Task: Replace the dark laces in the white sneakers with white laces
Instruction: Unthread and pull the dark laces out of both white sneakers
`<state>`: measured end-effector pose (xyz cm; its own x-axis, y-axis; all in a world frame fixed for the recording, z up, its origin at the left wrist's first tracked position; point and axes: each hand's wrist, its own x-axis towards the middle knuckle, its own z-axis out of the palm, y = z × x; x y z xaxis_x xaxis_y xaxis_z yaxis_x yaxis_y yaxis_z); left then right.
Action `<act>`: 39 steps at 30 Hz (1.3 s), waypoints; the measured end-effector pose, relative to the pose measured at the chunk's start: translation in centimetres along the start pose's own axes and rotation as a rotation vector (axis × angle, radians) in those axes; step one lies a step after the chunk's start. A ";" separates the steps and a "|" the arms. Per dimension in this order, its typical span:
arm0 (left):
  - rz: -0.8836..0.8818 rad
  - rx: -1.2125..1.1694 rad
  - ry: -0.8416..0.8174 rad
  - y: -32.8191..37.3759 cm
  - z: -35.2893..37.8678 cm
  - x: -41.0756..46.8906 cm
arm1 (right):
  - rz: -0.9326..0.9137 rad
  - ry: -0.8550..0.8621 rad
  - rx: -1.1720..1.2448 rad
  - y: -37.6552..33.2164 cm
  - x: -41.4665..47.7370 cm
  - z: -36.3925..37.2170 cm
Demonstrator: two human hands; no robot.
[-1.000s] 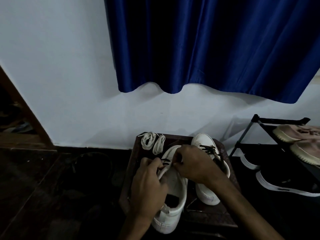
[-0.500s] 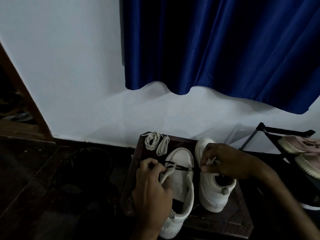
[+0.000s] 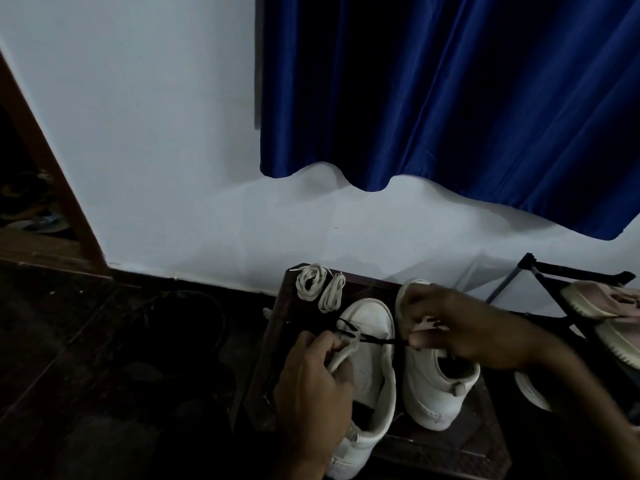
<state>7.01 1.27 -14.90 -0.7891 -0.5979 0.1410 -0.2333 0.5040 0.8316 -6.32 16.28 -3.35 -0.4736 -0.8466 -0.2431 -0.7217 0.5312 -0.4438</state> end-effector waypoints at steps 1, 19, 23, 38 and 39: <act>0.001 -0.005 -0.002 -0.1 0.1 0.0 | 0.017 -0.015 0.017 0.1 -1.3 -1.5; -0.053 -0.117 -0.012 -0.8 0.5 -0.1 | 0.186 0.117 -0.211 -0.9 2.8 3.0; -0.052 -0.121 -0.027 -0.4 0.2 -0.2 | 0.237 0.069 -0.141 -0.3 -1.6 -2.5; -0.020 -0.106 -0.019 -0.7 0.5 0.0 | 0.358 0.117 -0.230 -2.7 5.4 4.8; -0.022 -0.112 -0.014 -0.8 0.5 0.0 | 0.366 0.112 -0.218 -2.6 5.5 4.9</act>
<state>6.89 1.19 -15.80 -0.7924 -0.5991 0.1150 -0.1865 0.4173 0.8894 -4.56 10.08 -7.72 -0.7611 -0.5984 -0.2503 -0.5801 0.8006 -0.1503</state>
